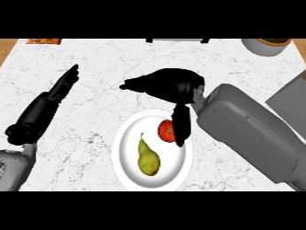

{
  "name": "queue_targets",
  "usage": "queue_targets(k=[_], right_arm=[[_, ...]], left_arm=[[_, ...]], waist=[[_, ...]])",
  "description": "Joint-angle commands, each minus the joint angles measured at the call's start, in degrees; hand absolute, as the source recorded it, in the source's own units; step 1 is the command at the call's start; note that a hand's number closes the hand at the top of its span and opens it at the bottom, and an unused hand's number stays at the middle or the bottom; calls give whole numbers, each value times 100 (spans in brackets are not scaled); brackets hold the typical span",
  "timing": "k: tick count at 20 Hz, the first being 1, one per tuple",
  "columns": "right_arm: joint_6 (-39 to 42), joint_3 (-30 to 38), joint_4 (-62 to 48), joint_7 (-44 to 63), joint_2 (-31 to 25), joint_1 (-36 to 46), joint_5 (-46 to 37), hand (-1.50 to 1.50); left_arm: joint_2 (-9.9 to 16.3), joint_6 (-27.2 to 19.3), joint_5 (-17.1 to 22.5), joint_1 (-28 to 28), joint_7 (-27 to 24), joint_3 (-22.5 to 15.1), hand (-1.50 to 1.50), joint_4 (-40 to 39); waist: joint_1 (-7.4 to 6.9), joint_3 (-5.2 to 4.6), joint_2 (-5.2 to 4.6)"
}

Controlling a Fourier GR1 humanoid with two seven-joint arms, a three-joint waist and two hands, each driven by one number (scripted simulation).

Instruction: Pick the pear from the plate and place it in the cardboard box

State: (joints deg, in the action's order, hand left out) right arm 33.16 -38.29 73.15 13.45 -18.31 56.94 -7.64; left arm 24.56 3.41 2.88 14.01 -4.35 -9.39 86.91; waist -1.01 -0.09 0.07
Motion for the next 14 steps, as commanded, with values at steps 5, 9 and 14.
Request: queue_targets(k=[5,9,14], right_arm=[[1022,-409,0,1427,957,551,-171,-150],[1181,-460,84,2492,1655,432,-168,-150],[1141,-578,144,3029,1816,189,41,-150]], left_arm=[[-45,67,54,-233,80,158,0,322],[-285,-74,-188,-122,167,34,0,193],[-227,235,-115,-64,48,284,0,-24]], waist=[[42,5,13],[107,6,18],[68,6,3]])
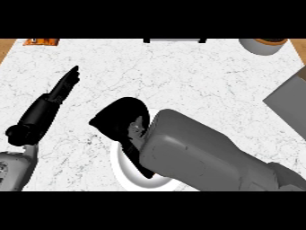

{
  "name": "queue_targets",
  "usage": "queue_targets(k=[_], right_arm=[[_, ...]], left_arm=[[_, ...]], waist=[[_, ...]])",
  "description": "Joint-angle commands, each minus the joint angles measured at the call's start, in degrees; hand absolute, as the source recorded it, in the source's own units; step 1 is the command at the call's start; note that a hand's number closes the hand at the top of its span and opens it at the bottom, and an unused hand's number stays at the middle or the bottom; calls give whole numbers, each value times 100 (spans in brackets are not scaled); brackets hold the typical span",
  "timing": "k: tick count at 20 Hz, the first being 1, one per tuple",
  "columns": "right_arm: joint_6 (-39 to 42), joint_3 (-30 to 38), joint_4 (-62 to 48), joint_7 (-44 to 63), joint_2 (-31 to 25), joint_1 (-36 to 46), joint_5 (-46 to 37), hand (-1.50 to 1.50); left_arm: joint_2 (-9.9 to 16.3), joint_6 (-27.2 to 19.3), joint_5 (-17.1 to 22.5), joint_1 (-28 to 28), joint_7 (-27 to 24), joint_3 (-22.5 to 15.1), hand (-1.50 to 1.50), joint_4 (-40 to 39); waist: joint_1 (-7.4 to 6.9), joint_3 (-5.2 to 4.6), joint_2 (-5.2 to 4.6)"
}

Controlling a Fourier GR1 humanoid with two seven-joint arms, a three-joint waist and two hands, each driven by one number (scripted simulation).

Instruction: Pick the pear from the plate and place it in the cardboard box

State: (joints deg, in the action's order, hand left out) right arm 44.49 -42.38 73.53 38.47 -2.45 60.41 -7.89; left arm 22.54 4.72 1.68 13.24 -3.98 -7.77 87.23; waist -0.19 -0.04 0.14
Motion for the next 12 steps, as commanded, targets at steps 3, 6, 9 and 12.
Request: queue_targets(k=[3,6,9,12], right_arm=[[259,-41,140,566,236,-636,-203,-150],[399,-23,283,777,240,-488,-221,-150],[54,-454,266,692,241,-540,-492,-150],[-13,-537,647,908,243,-1022,-724,-150]], left_arm=[[112,203,-24,-337,-13,183,0,410],[-282,-40,-324,-14,279,-32,0,305],[-156,220,-111,91,154,283,0,112],[-148,240,-247,-247,112,281,0,371]], waist=[[-19,4,2],[-5,3,-4],[-28,2,-12],[-14,4,-3]])
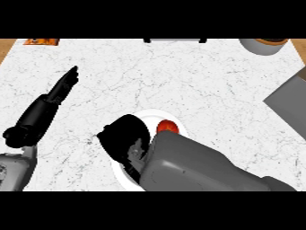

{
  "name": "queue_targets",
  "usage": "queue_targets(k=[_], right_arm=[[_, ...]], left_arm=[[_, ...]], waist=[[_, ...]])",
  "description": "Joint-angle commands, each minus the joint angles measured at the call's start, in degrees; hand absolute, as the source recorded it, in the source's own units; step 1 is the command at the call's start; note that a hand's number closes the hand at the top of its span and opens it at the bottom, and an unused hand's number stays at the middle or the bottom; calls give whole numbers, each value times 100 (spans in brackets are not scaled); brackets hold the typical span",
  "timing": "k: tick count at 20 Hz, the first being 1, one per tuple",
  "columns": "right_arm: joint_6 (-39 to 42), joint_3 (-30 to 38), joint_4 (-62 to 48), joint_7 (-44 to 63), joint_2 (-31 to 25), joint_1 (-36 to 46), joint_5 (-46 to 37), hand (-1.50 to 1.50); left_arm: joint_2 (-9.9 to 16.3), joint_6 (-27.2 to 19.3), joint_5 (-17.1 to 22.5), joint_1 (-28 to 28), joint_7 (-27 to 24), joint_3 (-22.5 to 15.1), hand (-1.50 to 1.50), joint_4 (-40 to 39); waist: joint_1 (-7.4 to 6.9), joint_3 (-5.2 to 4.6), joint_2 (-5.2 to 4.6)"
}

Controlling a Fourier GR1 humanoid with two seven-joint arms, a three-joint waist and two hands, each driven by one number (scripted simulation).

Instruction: Pick the pear from the plate and place it in the cardboard box

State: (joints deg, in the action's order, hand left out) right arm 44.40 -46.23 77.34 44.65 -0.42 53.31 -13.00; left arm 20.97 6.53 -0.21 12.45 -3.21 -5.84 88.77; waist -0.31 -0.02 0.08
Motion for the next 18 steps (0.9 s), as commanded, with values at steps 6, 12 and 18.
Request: queue_targets(k=[6,12,18], right_arm=[[-251,-518,-408,-68,42,51,-278,-150],[-428,-515,-982,-747,41,-345,-1218,-150],[-201,-256,-1159,-1272,42,-246,-1290,-150]], left_arm=[[-310,-36,-364,128,-26,13,0,-104],[-147,244,-324,-315,-121,195,0,286],[-235,396,-351,-156,-219,377,0,39]], waist=[[-51,-1,-8],[-56,1,-9],[-26,1,-12]])
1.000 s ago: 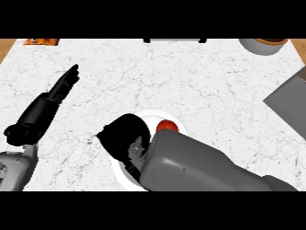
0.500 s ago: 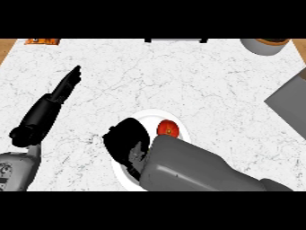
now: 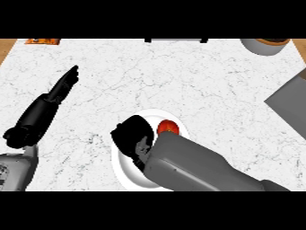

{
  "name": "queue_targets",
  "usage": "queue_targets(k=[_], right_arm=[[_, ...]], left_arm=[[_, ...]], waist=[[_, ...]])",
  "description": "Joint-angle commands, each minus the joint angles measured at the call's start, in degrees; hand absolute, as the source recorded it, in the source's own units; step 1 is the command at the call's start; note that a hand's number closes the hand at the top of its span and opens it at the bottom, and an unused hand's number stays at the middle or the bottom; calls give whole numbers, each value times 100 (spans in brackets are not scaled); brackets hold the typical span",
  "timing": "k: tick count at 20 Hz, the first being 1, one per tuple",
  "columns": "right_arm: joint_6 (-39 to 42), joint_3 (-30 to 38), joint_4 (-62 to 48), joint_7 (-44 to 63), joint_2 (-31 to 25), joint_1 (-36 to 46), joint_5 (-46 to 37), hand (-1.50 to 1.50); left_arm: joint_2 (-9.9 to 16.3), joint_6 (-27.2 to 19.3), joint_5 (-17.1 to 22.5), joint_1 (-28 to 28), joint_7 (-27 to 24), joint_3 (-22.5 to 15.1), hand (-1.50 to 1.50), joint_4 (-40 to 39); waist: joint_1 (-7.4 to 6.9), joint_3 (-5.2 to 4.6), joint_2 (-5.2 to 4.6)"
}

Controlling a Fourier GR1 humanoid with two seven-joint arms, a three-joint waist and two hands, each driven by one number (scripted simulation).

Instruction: Pick the pear from the plate and place it in the cardboard box

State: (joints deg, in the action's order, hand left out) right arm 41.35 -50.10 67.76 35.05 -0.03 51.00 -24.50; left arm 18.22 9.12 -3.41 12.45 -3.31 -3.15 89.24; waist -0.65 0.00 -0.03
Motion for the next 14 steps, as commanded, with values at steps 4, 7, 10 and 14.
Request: queue_targets(k=[4,7,10,14], right_arm=[[-355,-377,-272,-504,3,-413,-331,-150],[-141,-179,-534,-461,3,-193,-414,-150],[-362,-305,-545,-714,-83,-487,-839,-150],[-456,-254,-549,-577,2,-659,-1032,-150]], left_arm=[[-50,228,-34,185,-84,155,0,-321],[-272,-7,-221,-329,84,-28,0,347],[-395,13,-310,-103,29,-43,0,42],[-172,305,-168,-70,-59,281,0,-2]], waist=[[20,0,-6],[-6,1,4],[35,1,-2],[23,0,-2]])
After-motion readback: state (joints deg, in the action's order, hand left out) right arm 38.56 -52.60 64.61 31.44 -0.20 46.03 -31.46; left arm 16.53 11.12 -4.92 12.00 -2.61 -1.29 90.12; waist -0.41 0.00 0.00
